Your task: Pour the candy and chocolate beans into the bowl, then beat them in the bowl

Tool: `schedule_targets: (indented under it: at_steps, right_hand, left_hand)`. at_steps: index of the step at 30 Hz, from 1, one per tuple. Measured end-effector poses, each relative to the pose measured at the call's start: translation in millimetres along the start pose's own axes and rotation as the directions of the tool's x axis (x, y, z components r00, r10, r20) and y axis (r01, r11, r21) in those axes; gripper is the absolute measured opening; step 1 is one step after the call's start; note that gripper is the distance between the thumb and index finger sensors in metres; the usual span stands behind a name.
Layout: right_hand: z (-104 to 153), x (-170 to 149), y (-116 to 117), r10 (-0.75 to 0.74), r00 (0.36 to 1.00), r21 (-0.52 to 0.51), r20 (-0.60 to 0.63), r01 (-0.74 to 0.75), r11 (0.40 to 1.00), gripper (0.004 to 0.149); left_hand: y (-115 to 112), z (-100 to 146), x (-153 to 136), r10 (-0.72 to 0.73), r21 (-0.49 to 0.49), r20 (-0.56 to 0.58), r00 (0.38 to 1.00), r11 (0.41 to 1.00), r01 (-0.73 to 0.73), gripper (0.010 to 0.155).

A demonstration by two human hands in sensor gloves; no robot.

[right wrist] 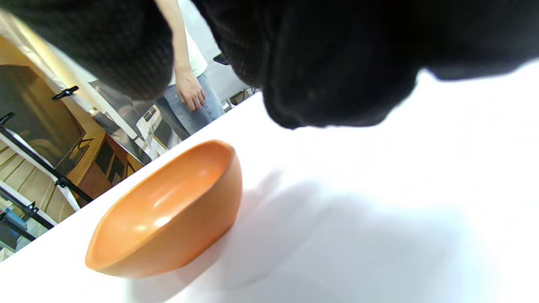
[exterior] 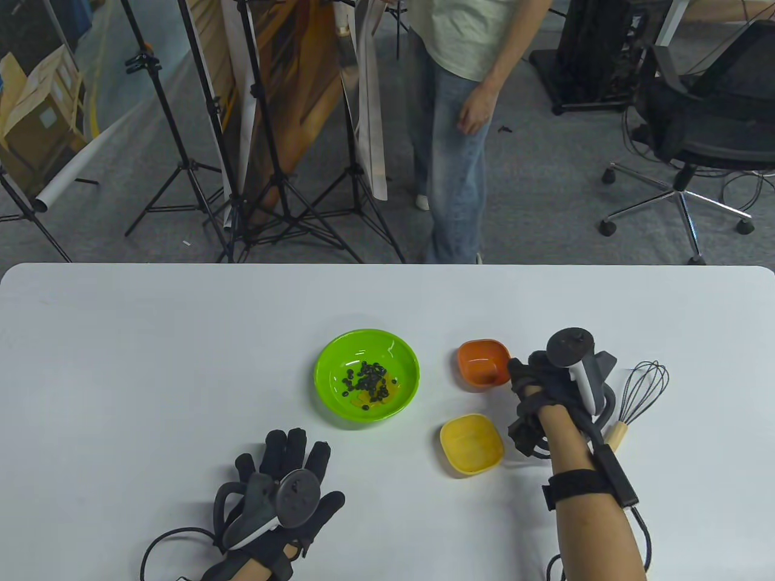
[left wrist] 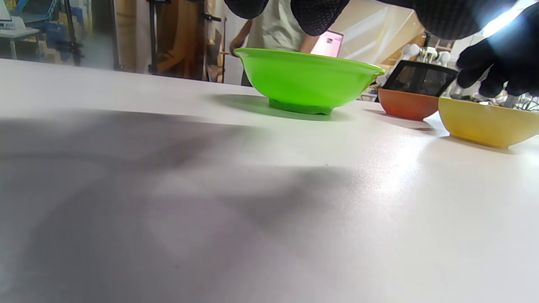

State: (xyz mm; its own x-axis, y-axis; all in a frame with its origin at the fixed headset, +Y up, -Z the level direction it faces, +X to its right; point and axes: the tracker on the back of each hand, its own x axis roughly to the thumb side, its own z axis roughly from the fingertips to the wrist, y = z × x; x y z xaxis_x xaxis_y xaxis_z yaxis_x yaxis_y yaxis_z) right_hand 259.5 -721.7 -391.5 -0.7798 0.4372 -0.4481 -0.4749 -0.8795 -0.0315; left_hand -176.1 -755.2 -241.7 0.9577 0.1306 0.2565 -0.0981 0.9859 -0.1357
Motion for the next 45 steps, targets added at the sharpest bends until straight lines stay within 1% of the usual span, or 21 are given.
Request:
schedule_targets:
  at_steps: [4,8,9,13,17,18,19,21,24,28,32,35,39,42,45]
  right_hand:
    - [16,-25,-19,0.067,0.996,-0.038,-0.055,-0.070,0.997,0.079]
    - [21,-57,-25,0.102,0.983,-0.046,-0.152,-0.110,0.993,0.086]
    - [21,-63,-25,0.116,0.978,-0.047,-0.171,-0.125,0.991,0.086]
    - [18,-91,-21,0.249,0.927,-0.045,-0.280,-0.271,0.961,0.083]
    - [9,-114,-11,0.257,0.893,0.019,-0.371,-0.269,0.963,0.077]
    - [8,-117,-9,0.267,0.885,0.023,-0.382,-0.280,0.960,0.075]
    - [5,-121,-6,0.284,0.875,0.054,-0.392,-0.286,0.957,0.074]
    - [2,-125,-1,0.276,0.872,0.073,-0.405,-0.270,0.960,0.073]
    - [0,-125,0,0.295,0.860,0.052,-0.416,-0.301,0.952,0.070]
    - [-2,-125,0,0.279,0.859,0.037,-0.429,-0.291,0.956,0.064]
    - [0,-129,0,0.230,0.873,-0.008,-0.430,-0.259,0.966,0.061]
    - [4,-127,-5,0.189,0.891,-0.062,-0.412,-0.234,0.970,0.060]
    - [12,-115,-14,0.127,0.933,-0.130,-0.336,-0.179,0.975,0.059]
    - [21,-97,-19,0.085,0.967,-0.165,-0.241,-0.127,0.978,0.059]
    - [34,-75,-23,0.072,0.986,-0.184,-0.147,-0.099,0.978,0.059]
  left_hand:
    - [0,1,4,-0.001,0.003,0.010,1.000,1.000,0.001,0.083]
    - [2,4,8,0.001,0.015,0.021,1.000,1.000,-0.001,0.083]
    - [2,4,8,0.001,0.017,0.022,1.000,1.000,-0.001,0.083]
    - [1,4,8,0.000,0.016,0.025,1.000,1.000,0.000,0.083]
    - [1,4,7,-0.001,0.011,0.023,1.000,1.000,0.001,0.083]
    - [1,4,6,-0.001,0.012,0.022,1.000,1.000,0.000,0.083]
    - [2,3,6,0.001,0.012,0.020,1.000,1.000,-0.002,0.083]
    - [2,3,5,0.003,0.012,0.018,1.000,1.000,-0.003,0.083]
    - [2,3,5,0.001,0.013,0.017,1.000,1.000,-0.001,0.083]
    - [2,3,6,0.000,0.012,0.018,1.000,1.000,0.000,0.083]
    - [2,3,6,-0.001,0.008,0.018,1.000,1.000,0.001,0.083]
    - [2,3,5,0.003,0.009,0.016,1.000,1.000,-0.003,0.083]
    - [2,1,2,0.015,0.013,0.007,1.000,1.000,-0.015,0.083]
    - [2,-1,-1,0.022,0.008,0.001,1.000,1.000,-0.022,0.083]
    - [3,-3,-2,0.026,0.012,-0.006,1.000,1.000,-0.026,0.083]
